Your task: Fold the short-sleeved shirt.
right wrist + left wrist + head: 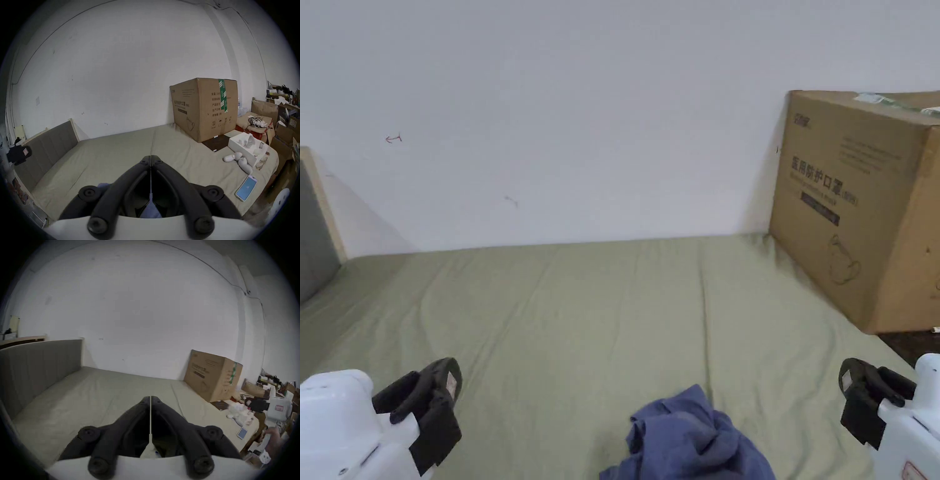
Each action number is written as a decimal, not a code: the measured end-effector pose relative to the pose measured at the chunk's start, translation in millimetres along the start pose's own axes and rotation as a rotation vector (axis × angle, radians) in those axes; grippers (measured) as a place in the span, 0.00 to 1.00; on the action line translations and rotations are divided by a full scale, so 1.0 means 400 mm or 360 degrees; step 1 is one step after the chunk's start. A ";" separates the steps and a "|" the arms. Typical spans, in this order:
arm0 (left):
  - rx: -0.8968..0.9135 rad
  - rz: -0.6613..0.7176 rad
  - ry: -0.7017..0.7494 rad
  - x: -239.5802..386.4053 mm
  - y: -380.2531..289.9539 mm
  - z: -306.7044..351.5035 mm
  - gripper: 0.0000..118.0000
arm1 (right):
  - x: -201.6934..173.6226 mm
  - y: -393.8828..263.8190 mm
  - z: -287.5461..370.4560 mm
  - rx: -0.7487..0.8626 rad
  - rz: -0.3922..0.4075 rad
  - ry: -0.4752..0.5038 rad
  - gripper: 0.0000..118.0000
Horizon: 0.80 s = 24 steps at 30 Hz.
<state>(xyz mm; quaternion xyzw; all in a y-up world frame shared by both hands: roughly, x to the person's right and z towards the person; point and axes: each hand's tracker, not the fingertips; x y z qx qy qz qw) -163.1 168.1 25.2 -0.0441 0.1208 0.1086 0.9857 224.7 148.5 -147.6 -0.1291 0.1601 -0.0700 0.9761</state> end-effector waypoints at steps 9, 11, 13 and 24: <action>-0.0699 0.0098 -0.0079 0.018 -0.123 -0.090 0.00 | 0.008 -0.008 0.020 -0.0021 0.0010 0.0011 0.00; -0.1095 0.0187 -0.0193 0.039 -0.193 -0.163 0.00 | 0.015 -0.011 0.020 -0.0033 0.0009 0.0002 0.00; -0.1350 0.0282 -0.0275 0.062 -0.266 -0.221 0.00 | 0.026 -0.012 0.020 -0.0044 -0.0005 -0.0003 0.00; -0.1710 -0.0006 -0.0377 0.279 -0.579 -0.374 0.87 | 0.075 -0.036 0.004 -0.0158 -0.0006 -0.0055 0.00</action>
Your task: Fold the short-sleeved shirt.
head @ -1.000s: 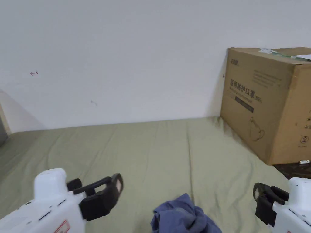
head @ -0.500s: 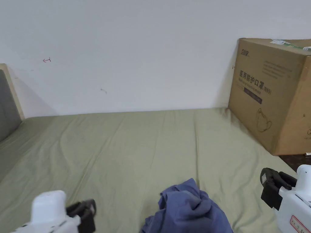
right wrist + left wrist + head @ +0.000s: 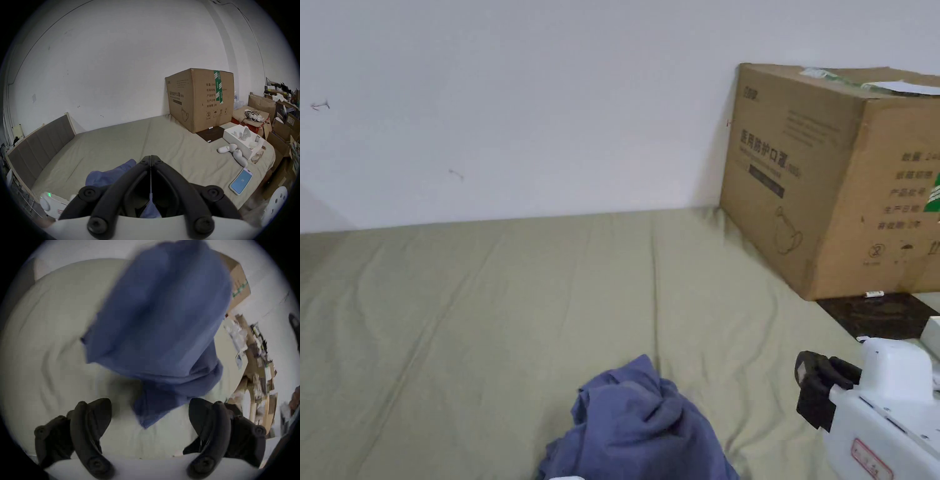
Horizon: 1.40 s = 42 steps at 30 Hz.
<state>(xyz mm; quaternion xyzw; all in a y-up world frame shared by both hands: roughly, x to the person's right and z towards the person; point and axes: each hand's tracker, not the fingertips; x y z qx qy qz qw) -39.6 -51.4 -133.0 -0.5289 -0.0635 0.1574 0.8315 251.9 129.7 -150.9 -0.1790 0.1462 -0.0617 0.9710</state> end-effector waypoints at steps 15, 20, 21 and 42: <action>0.0491 0.0295 0.0180 -0.231 -0.053 0.279 0.03 | 0.117 -0.167 -0.435 -0.0980 -0.0335 0.0078 0.72; 0.0512 0.0376 0.0199 -0.283 -0.040 0.312 0.03 | 0.105 -0.191 -0.636 -0.1132 -0.0491 0.0010 0.73; 0.0515 0.0385 0.0194 -0.286 -0.036 0.312 0.03 | 0.093 -0.193 -0.673 -0.1168 -0.0514 0.0040 0.73; 0.0893 0.0272 0.0247 -0.279 0.005 0.544 0.03 | 0.091 0.123 -0.490 -0.0900 -0.0321 0.0430 0.00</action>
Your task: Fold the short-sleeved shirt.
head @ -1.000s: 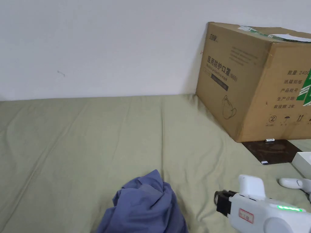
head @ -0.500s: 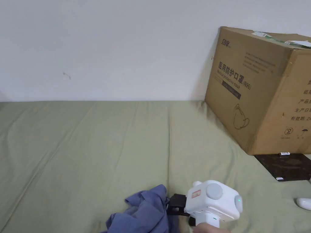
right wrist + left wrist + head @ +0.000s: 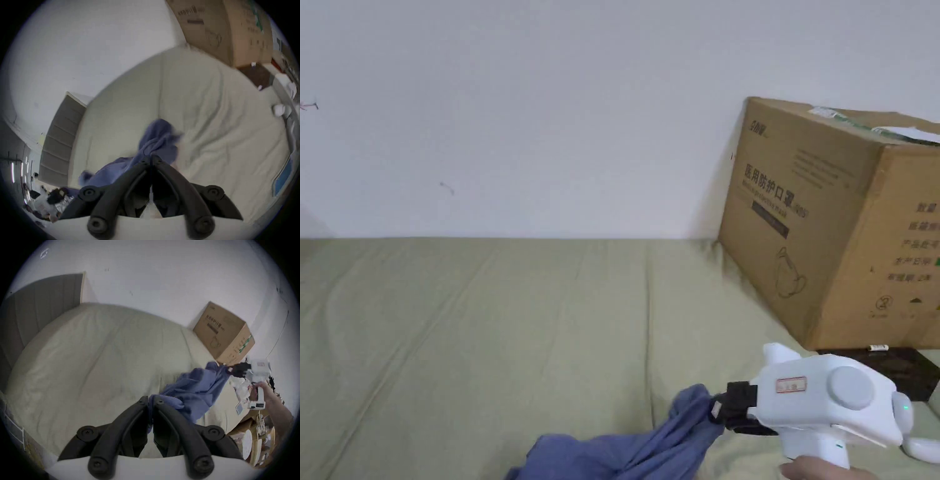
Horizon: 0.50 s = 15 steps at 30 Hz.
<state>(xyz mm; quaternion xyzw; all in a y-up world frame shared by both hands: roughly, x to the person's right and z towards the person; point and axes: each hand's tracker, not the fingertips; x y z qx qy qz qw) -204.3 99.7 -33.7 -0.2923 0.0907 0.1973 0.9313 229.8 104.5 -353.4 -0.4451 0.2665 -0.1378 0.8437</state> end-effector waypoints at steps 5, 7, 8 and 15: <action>0.0289 -0.0057 -0.0048 0.010 0.142 0.146 0.03 | -0.100 0.046 0.250 0.0266 0.0110 0.0108 0.00; 0.0386 -0.0064 -0.0077 0.014 0.202 0.192 0.03 | -0.150 0.064 0.331 0.0356 0.0153 0.0147 0.00; 0.0434 -0.0071 -0.0082 0.018 0.238 0.215 0.03 | -0.175 0.077 0.370 0.0404 0.0184 0.0131 0.00; 0.0670 -0.0146 -0.0174 0.077 0.428 0.326 0.03 | -0.314 0.168 0.555 0.0632 0.0330 0.0138 0.00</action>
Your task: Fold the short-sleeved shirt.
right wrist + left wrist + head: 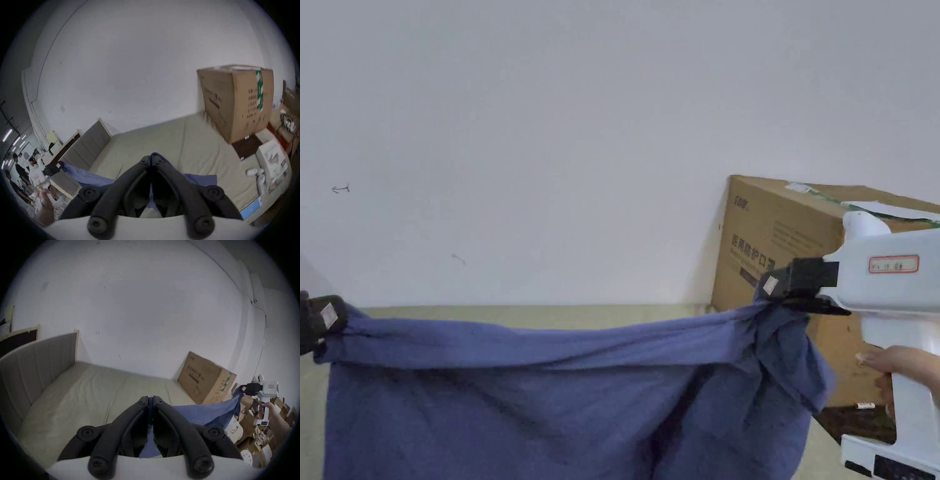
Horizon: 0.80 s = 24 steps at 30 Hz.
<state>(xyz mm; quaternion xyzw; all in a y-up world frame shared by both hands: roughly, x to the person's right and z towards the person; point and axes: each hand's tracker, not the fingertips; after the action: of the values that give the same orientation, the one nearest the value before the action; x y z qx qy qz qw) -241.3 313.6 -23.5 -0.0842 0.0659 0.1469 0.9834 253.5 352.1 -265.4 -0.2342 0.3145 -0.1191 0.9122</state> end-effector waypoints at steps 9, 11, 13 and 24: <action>0.0089 -0.0089 0.0008 0.009 0.194 -0.034 0.03 | -0.100 0.189 0.045 0.0172 0.0096 -0.0041 0.00; 0.0102 -0.0101 0.0013 0.015 0.221 -0.042 0.03 | -0.113 0.223 0.040 0.0208 0.0113 -0.0060 0.00; 0.0114 -0.0093 0.0013 0.014 0.250 -0.062 0.03 | -0.128 0.257 0.024 0.0221 0.0124 -0.0072 0.00; 0.0143 -0.0070 0.0119 0.030 0.395 -0.305 0.03 | -0.183 0.474 -0.187 0.0384 0.0273 -0.0315 0.00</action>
<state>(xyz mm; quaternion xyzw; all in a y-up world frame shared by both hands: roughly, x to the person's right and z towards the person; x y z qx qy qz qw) -290.1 443.5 -167.6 -0.0468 0.1073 0.1190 0.9860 163.0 515.7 -374.6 -0.1060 0.2255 -0.0541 0.9669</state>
